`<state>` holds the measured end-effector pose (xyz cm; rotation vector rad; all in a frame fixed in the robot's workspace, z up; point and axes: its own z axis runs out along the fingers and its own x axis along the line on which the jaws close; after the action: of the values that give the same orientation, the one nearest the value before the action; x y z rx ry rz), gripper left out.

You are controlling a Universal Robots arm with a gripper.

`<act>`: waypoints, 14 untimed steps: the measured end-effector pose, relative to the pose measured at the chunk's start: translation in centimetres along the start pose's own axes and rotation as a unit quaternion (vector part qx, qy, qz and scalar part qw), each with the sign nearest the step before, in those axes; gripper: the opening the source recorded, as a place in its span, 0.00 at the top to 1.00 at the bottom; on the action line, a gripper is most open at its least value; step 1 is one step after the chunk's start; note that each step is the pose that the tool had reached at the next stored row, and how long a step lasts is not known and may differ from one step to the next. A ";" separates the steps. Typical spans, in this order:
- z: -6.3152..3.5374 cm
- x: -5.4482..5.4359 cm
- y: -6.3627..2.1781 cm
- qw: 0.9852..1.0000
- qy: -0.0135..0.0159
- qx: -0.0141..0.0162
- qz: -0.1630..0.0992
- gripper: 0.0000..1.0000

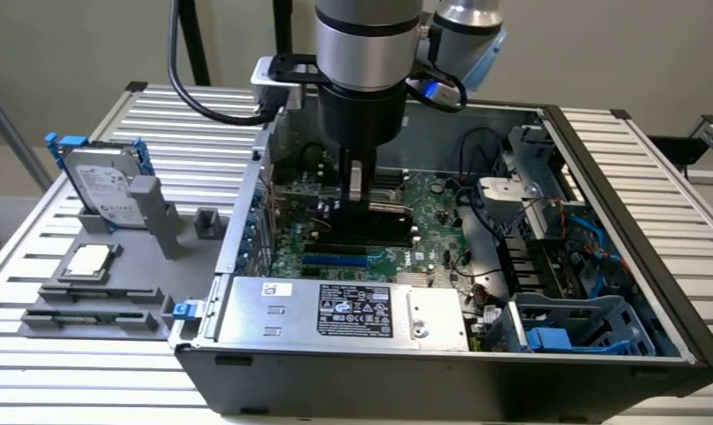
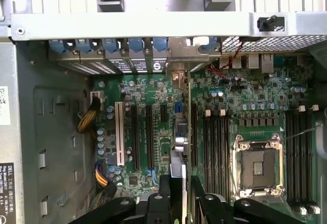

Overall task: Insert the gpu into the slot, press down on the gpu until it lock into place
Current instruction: 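Insert the gpu into the slot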

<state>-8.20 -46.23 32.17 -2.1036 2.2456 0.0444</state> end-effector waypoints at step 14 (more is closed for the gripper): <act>1.11 0.1 0.31 1.000 -0.002 0.000 0.002 0.74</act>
<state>-8.48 -46.23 31.05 -2.0979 2.2470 0.0474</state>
